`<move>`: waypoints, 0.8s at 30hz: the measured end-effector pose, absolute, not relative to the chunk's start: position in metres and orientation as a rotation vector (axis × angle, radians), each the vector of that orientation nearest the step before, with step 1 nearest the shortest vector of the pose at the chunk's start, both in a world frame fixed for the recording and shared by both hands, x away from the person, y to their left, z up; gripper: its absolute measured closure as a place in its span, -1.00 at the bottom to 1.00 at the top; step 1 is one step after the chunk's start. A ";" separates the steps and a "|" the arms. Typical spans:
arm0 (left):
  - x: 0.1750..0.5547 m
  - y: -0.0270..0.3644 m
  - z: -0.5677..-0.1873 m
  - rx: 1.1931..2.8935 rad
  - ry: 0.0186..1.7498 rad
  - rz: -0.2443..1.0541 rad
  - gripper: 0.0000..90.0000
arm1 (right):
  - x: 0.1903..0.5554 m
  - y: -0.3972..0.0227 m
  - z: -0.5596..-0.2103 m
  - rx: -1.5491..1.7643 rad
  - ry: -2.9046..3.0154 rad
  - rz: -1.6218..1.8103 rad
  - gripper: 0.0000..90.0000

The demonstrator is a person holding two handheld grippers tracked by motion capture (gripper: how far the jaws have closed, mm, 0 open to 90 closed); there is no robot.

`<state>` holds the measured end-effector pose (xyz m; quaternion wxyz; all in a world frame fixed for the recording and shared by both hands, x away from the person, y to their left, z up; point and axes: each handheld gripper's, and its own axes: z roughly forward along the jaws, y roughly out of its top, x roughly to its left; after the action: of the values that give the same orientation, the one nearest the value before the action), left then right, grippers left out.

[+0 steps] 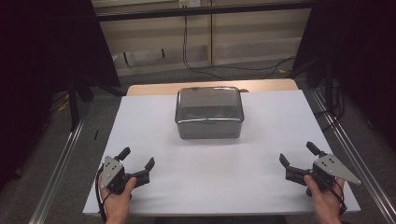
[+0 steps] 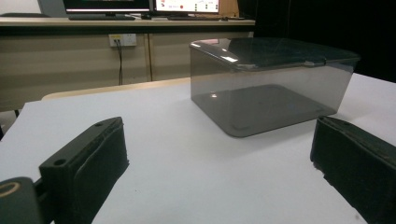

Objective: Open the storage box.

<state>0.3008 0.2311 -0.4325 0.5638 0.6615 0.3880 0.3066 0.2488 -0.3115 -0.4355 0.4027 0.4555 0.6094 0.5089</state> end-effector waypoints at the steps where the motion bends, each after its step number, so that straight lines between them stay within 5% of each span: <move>1: 0.301 0.231 -0.433 1.560 0.915 0.724 -0.92 | 0.249 -0.311 -0.436 1.149 1.543 1.284 -0.98; 24: 0.299 0.229 -0.434 1.541 0.932 0.717 -0.92 | 0.259 -0.289 -0.439 1.098 1.623 1.318 -1.00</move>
<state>0.2987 0.2292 -0.4339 0.5659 0.6553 0.3966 0.3051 0.2591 -0.2888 -0.4389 0.3802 0.4300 0.6358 0.5161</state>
